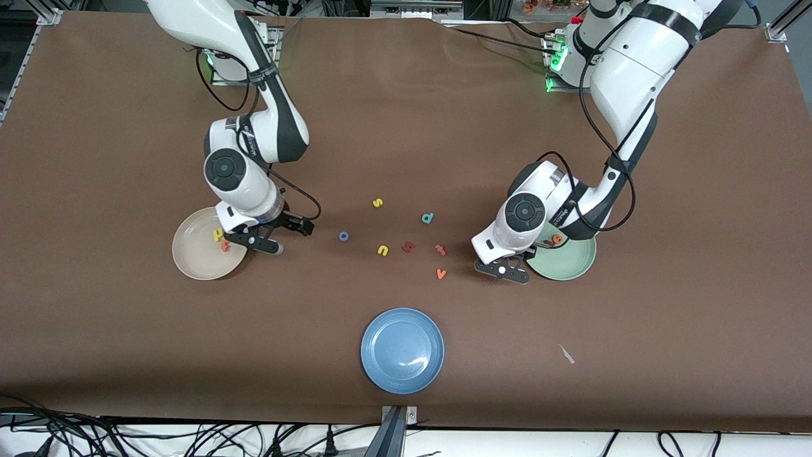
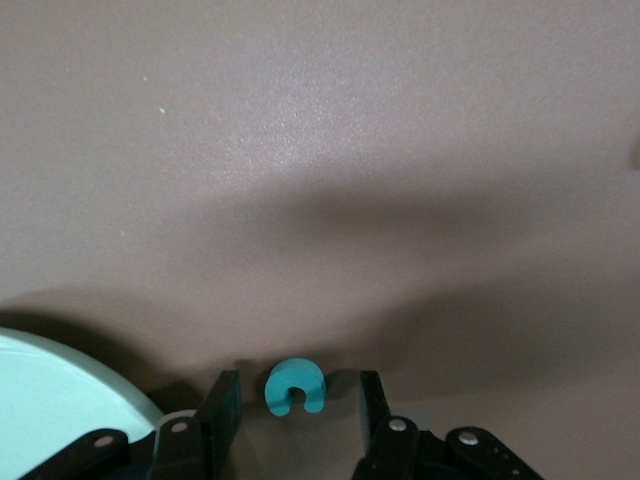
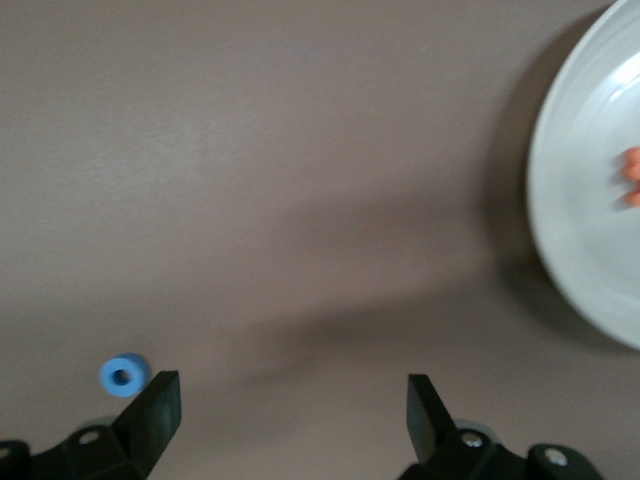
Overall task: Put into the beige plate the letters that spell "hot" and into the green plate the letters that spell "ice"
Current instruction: 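Grasp the teal c with the left gripper while the right gripper reaches the o, then lower the teal c onto the green plate and open the left gripper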
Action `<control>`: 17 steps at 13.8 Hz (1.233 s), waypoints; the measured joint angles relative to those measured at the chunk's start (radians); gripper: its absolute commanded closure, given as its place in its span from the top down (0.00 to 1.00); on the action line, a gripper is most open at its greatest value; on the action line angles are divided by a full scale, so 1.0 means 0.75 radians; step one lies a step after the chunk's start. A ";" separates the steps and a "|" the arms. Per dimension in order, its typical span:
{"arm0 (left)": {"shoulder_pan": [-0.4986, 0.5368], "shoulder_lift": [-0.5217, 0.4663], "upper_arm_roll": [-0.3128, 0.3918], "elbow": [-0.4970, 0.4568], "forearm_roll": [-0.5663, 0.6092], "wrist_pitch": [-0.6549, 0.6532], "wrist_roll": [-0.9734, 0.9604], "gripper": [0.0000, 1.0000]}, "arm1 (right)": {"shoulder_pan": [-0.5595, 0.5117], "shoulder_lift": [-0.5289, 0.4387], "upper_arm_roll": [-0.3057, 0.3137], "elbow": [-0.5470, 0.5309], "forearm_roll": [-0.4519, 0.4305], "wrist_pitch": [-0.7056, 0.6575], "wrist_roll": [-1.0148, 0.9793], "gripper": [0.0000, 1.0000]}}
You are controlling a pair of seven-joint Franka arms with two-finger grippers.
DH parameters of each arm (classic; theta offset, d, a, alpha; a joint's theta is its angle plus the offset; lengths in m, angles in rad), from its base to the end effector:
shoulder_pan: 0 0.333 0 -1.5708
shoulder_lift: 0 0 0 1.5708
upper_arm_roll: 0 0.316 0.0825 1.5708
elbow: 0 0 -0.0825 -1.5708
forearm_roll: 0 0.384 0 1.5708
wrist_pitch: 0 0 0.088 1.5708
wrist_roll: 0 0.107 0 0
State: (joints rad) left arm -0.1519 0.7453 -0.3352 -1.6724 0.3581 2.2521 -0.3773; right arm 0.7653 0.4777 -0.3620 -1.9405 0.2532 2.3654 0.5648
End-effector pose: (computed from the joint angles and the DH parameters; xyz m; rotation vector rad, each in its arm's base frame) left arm 0.6030 -0.2845 0.1780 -3.0320 0.4315 0.1289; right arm 0.5650 0.2546 0.2485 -3.0991 0.4813 0.0238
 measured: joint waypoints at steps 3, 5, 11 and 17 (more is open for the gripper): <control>0.000 0.004 0.000 -0.015 0.000 0.002 -0.005 0.42 | 0.080 0.068 0.013 0.070 0.000 0.000 0.150 1.00; 0.000 0.005 -0.001 -0.017 0.000 0.007 -0.007 0.10 | 0.111 0.119 0.016 0.109 0.000 0.000 0.176 1.00; 0.007 -0.019 -0.005 -0.005 0.001 -0.027 -0.010 0.00 | 0.117 0.209 0.064 0.190 0.019 0.002 0.187 1.00; 0.056 -0.141 -0.004 0.038 0.003 -0.285 0.145 0.04 | 0.112 0.320 0.062 0.317 0.071 0.002 0.186 0.99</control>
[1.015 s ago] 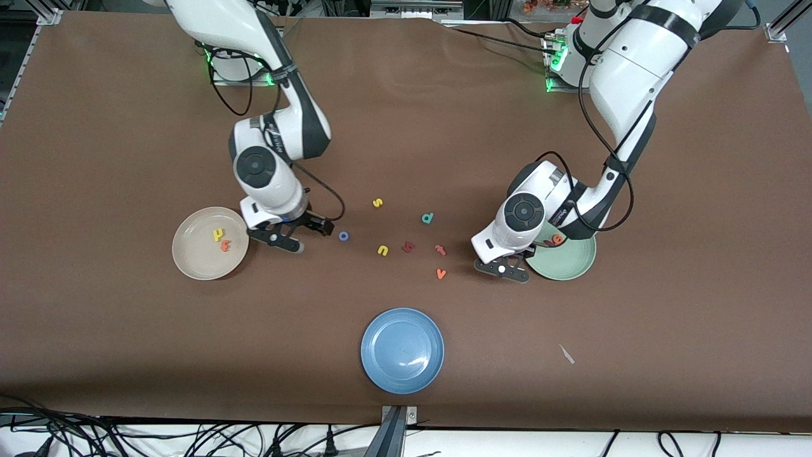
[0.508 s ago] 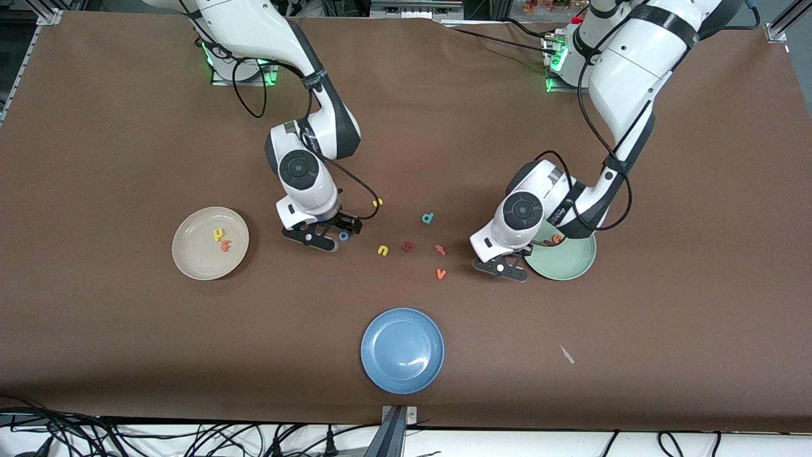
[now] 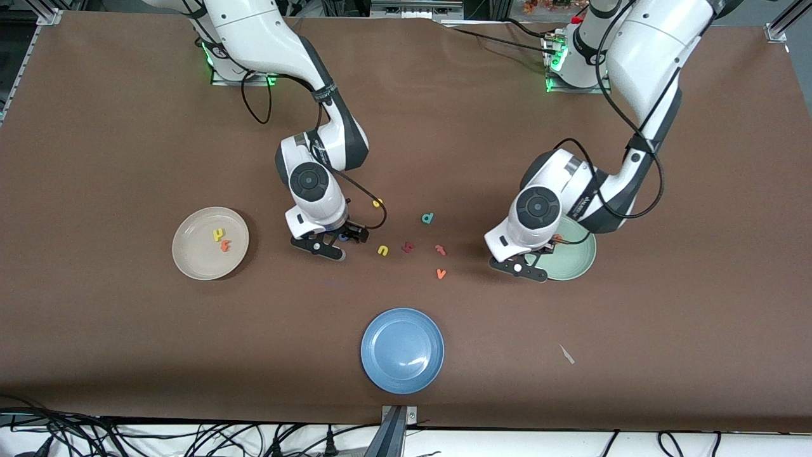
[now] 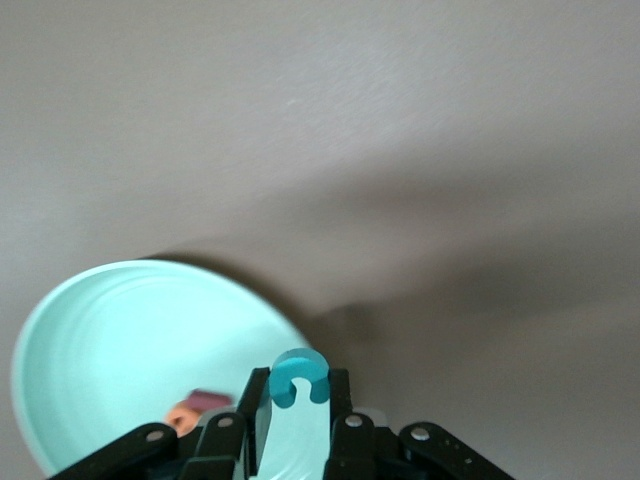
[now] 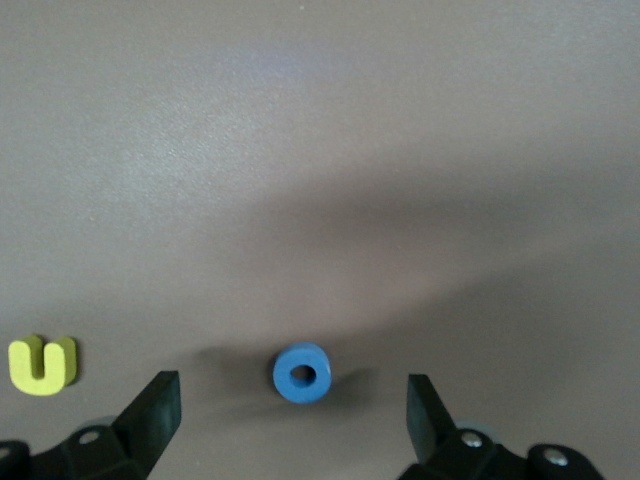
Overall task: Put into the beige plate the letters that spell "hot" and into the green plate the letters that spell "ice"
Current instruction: 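Lower the teal c onto the green plate and open the left gripper, then raise the left gripper toward rest while the right gripper grasps the blue o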
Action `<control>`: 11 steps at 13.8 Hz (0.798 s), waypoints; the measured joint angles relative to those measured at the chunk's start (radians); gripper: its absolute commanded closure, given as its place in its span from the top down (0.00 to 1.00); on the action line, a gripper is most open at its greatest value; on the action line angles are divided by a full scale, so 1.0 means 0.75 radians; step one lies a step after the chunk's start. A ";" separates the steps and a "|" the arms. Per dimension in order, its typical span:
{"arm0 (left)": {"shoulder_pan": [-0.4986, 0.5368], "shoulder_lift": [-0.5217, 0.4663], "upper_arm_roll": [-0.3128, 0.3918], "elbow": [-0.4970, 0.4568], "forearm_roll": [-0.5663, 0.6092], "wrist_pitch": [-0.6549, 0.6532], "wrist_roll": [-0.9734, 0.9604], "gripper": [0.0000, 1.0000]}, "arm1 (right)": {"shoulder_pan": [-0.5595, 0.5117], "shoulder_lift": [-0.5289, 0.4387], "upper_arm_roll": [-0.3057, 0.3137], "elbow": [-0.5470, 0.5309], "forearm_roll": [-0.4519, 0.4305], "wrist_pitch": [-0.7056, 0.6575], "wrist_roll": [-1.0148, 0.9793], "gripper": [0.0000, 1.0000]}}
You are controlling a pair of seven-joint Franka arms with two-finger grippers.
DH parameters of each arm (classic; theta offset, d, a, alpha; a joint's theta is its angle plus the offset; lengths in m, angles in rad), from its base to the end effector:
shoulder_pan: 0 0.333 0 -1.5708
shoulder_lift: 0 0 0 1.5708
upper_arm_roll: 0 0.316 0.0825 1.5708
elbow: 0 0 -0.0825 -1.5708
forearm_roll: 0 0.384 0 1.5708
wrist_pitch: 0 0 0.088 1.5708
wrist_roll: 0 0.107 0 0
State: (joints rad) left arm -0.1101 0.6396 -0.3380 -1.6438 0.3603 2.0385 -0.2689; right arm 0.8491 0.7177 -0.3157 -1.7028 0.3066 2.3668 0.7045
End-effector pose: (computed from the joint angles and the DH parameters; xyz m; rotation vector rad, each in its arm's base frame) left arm 0.6159 -0.2476 0.2424 -2.9310 0.4931 0.2229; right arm 0.5663 0.3623 0.1907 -3.0996 0.5004 0.0131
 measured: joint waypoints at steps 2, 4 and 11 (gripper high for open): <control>0.045 0.002 0.002 -0.012 0.000 -0.013 0.085 0.04 | -0.005 0.009 -0.001 0.009 0.030 0.000 -0.005 0.94; 0.071 0.015 0.003 -0.024 0.000 -0.013 0.111 0.52 | -0.011 0.010 -0.001 0.009 0.058 -0.001 -0.011 0.87; 0.074 0.029 -0.008 -0.028 0.000 -0.012 0.114 1.00 | -0.028 0.016 -0.001 0.008 0.109 -0.007 -0.022 0.77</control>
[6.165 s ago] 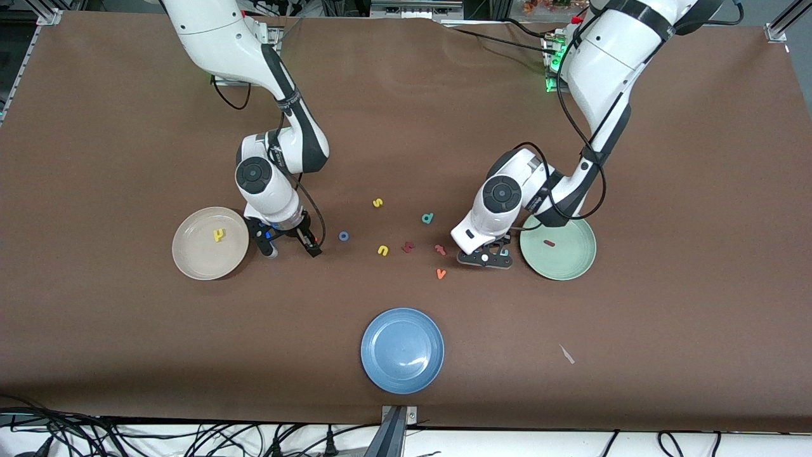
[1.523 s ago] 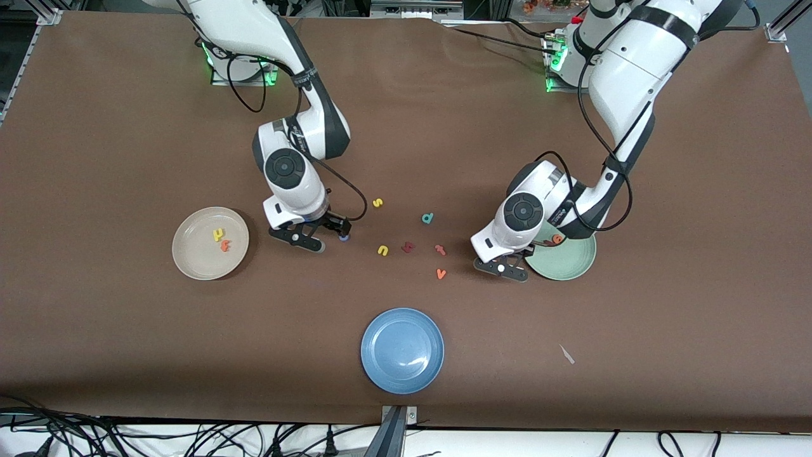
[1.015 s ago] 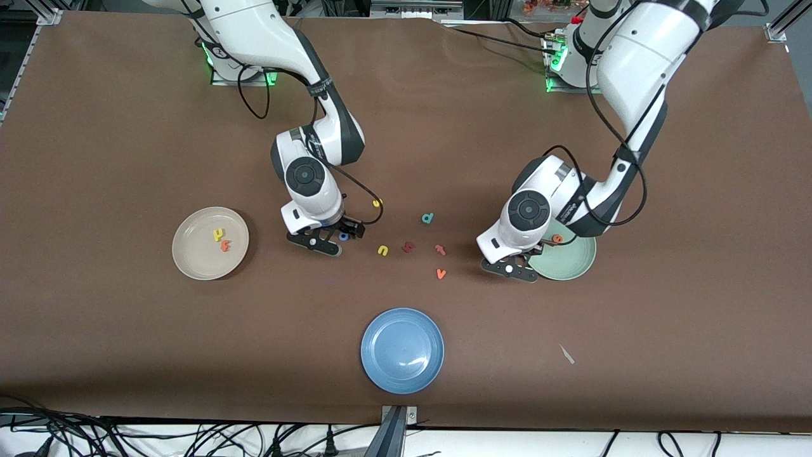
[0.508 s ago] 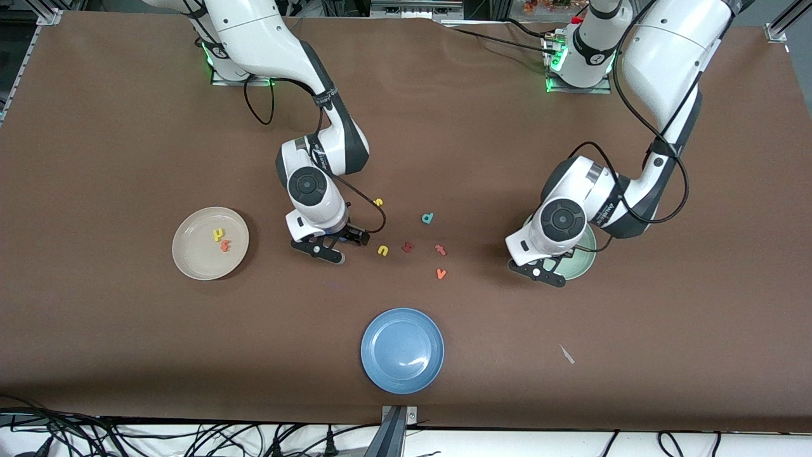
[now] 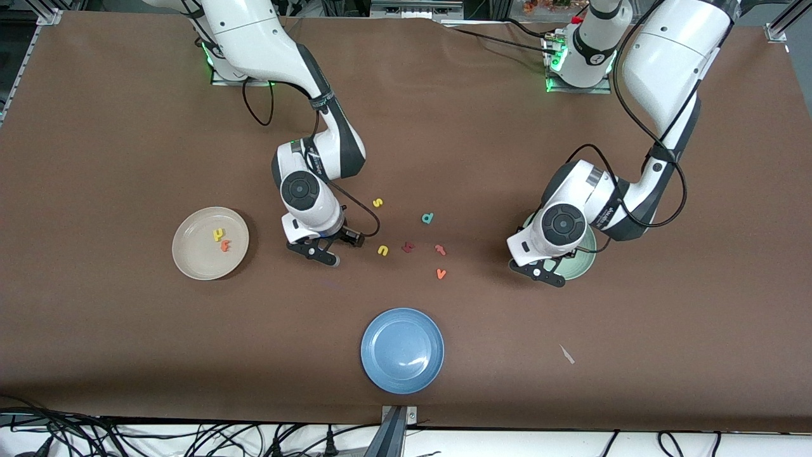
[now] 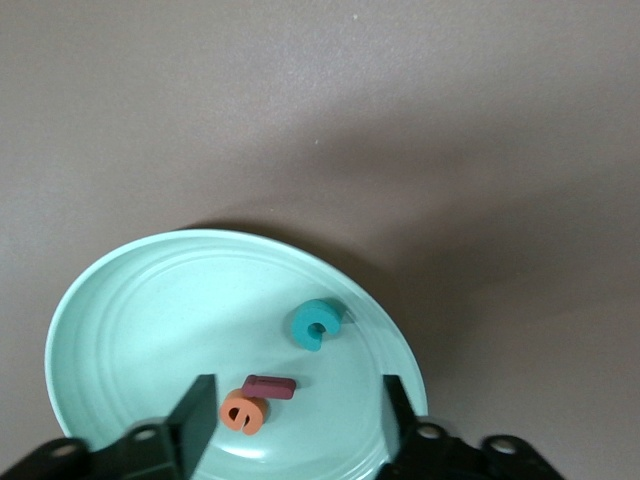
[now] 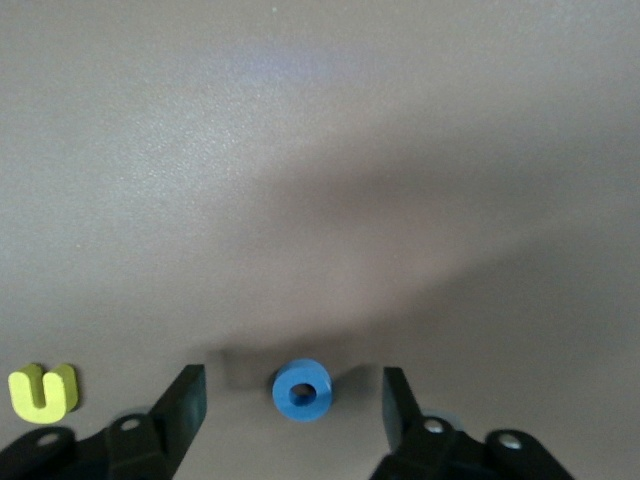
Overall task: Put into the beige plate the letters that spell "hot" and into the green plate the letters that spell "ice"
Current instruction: 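Raise the left gripper toward rest while the right gripper grasps the blue o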
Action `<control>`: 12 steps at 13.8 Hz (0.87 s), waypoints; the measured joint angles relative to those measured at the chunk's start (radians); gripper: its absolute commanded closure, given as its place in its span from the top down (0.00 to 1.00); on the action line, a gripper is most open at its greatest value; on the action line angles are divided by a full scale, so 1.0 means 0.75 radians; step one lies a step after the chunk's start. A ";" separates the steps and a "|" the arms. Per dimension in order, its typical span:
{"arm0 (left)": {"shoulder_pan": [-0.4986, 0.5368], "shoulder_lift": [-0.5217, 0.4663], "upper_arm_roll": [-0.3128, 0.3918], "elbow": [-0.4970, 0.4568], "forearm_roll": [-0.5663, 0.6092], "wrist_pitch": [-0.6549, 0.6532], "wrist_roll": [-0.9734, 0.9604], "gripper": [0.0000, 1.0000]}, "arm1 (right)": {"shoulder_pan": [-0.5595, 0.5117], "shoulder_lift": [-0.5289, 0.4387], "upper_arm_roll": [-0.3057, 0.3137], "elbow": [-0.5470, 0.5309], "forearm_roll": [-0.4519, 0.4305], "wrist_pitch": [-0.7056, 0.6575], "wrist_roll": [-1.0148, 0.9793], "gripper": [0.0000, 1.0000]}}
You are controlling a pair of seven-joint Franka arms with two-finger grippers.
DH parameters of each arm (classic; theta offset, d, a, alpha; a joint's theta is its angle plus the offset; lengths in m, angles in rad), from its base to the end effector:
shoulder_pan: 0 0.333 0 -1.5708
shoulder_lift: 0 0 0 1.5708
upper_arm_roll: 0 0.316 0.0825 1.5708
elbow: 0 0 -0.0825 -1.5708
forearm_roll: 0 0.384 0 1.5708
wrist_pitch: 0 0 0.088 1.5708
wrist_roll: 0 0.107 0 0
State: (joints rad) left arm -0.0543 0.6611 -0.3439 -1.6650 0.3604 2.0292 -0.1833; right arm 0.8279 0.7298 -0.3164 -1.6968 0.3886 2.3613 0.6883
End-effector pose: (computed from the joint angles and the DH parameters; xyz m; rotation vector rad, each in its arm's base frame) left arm 0.6178 -0.2149 0.2204 -2.9219 0.5548 0.3135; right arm 0.5734 0.3509 0.1849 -3.0418 0.5901 0.0678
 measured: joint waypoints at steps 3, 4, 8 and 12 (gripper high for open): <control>0.000 -0.025 -0.014 0.015 0.000 -0.041 0.000 1.00 | 0.000 0.007 0.000 -0.004 0.005 -0.006 -0.001 0.71; 0.000 -0.048 -0.026 0.024 0.000 -0.077 0.000 1.00 | 0.000 0.011 0.000 -0.004 0.006 -0.007 -0.002 0.68; -0.001 -0.274 -0.076 0.082 -0.040 -0.315 -0.003 1.00 | 0.000 0.016 0.001 -0.006 0.013 -0.008 -0.002 0.62; 0.054 -0.470 -0.073 0.241 -0.111 -0.608 -0.003 1.00 | 0.000 0.015 0.001 -0.005 0.041 -0.015 -0.003 0.58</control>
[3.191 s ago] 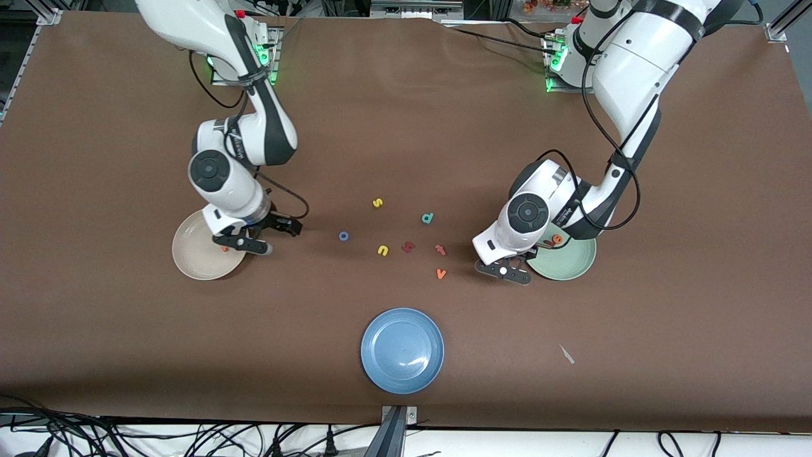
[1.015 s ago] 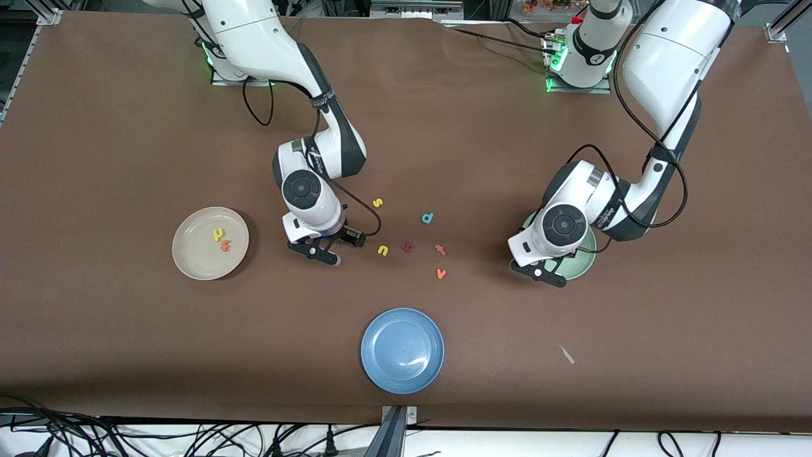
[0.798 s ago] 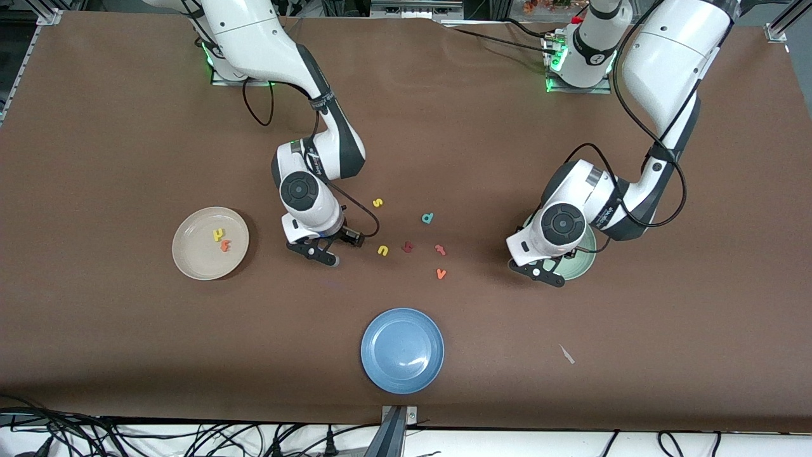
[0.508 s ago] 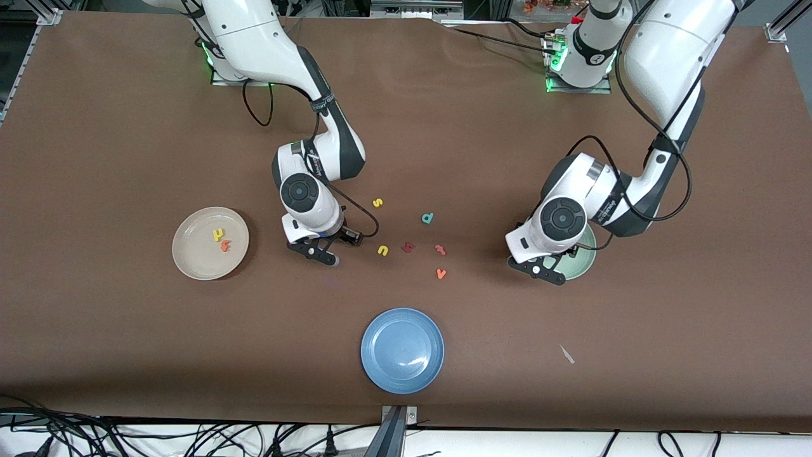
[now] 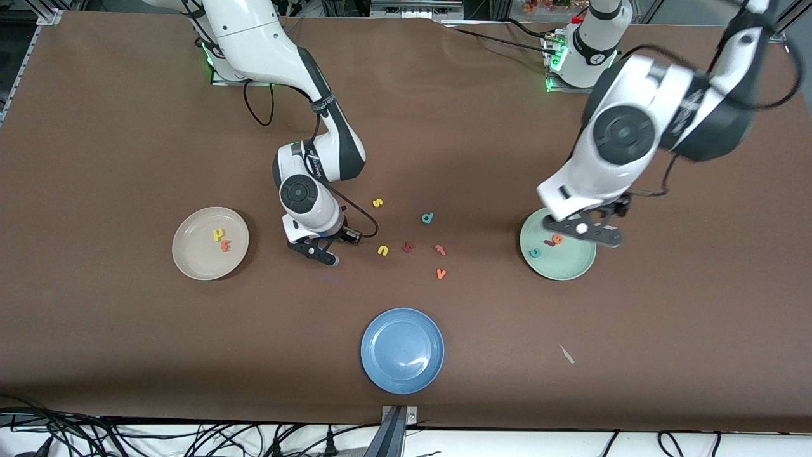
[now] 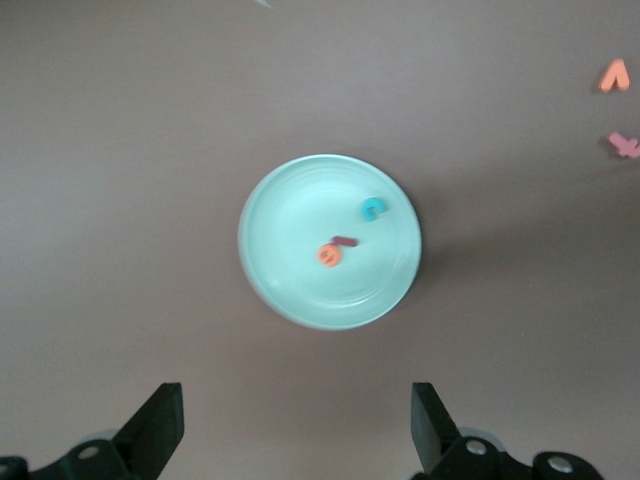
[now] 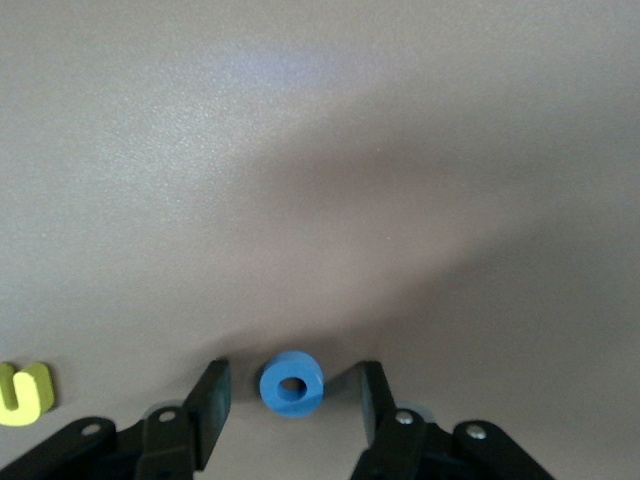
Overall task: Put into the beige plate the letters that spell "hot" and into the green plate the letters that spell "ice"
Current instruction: 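Raise the left gripper toward rest while the right gripper grasps the blue o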
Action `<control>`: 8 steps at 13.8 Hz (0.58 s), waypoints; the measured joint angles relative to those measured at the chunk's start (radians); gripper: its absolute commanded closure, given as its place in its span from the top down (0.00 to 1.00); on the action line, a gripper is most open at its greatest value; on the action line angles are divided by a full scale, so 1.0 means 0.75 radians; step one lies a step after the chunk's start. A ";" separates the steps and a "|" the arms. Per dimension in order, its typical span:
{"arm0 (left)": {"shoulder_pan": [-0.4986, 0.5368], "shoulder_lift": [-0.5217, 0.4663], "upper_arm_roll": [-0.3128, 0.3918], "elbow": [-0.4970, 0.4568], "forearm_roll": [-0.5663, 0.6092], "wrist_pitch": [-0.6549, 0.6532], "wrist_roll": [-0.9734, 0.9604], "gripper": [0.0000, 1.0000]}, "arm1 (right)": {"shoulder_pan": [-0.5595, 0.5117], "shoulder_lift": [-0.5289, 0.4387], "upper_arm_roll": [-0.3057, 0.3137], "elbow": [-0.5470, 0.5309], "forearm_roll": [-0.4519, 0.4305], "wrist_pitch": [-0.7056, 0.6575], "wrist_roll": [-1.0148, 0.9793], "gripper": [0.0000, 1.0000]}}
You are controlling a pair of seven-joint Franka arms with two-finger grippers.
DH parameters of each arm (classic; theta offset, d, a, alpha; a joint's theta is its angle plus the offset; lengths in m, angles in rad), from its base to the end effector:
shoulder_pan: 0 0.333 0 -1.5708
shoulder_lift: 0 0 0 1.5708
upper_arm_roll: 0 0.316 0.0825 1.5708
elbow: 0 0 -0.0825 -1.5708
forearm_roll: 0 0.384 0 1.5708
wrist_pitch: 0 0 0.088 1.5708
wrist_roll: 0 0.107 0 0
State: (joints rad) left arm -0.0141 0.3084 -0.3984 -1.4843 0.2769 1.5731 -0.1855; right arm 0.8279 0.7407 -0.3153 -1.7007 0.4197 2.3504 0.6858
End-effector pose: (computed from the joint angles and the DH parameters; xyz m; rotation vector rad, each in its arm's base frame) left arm 0.5974 -0.1967 0.4951 -2.9048 0.3643 0.2055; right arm 0.5697 0.3493 0.1753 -3.0325 0.6198 0.1133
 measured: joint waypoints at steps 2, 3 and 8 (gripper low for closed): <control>0.041 -0.028 0.012 0.124 -0.036 -0.058 0.000 1.00 | 0.000 -0.001 0.000 0.000 0.000 -0.005 0.000 0.54; 0.052 -0.049 0.048 0.161 -0.110 -0.072 0.011 1.00 | 0.000 -0.002 -0.001 0.000 0.000 -0.011 0.000 0.54; 0.004 -0.325 0.324 -0.044 -0.375 -0.082 0.207 1.00 | 0.000 -0.004 -0.001 -0.001 0.001 -0.018 0.000 0.43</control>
State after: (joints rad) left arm -0.0108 0.0648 -0.1556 -1.5173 -0.0046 1.5119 -0.0300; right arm 0.8278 0.7377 -0.3160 -1.7012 0.4206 2.3370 0.6856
